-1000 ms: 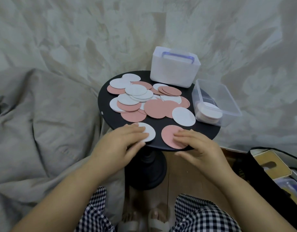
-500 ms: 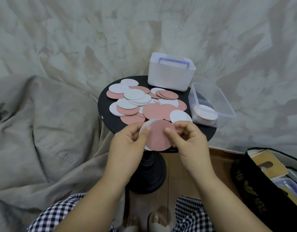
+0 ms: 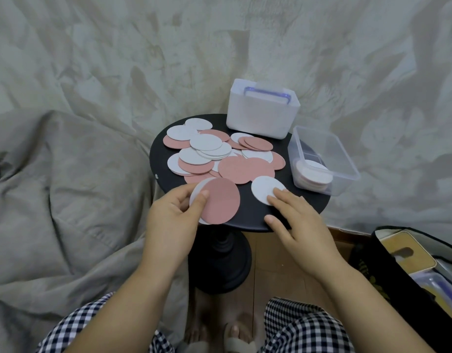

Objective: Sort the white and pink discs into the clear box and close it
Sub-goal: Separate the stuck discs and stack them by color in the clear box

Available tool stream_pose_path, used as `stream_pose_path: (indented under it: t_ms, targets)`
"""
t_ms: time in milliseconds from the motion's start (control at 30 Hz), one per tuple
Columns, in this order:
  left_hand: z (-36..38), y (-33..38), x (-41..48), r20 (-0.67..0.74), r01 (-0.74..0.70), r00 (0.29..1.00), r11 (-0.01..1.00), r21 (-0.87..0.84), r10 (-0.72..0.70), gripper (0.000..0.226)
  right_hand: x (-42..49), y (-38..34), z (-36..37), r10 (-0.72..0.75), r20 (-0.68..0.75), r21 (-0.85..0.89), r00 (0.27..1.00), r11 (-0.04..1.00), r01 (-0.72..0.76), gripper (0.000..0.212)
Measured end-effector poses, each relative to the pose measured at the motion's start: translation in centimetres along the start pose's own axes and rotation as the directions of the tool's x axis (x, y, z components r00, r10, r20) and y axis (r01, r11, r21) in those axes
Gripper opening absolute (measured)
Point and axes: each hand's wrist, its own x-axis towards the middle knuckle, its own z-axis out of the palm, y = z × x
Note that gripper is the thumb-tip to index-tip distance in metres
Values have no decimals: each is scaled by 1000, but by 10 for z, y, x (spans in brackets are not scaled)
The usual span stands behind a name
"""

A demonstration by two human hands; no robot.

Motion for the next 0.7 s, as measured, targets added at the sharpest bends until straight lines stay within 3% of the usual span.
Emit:
stream_pose_path:
  t_ms: [100, 267, 333, 433, 700]
  targets:
    - [1, 0, -1, 7, 4, 1000, 1000, -4, -4, 13, -12, 1, 4, -109, -39, 49, 993, 993, 111, 53]
    - [2, 1, -3, -7, 3, 1000, 999, -33, -4, 13, -17, -1, -1, -169, -221, 136, 960, 970, 202, 26]
    - [3, 1, -4, -14, -8, 1000, 998, -55, 7, 14, -16, -10, -10, -69, -245, 312, 967, 939, 146, 9]
    - [6, 6, -6, 15, -37, 999, 995, -92, 39, 14, -12, -20, -16, 123, -219, 599, 968, 800, 34, 19]
    - [28, 20, -11, 291, -31, 951, 971, -237, 101, 17, 4, -38, -6, 322, -160, 770, 933, 633, -87, 20]
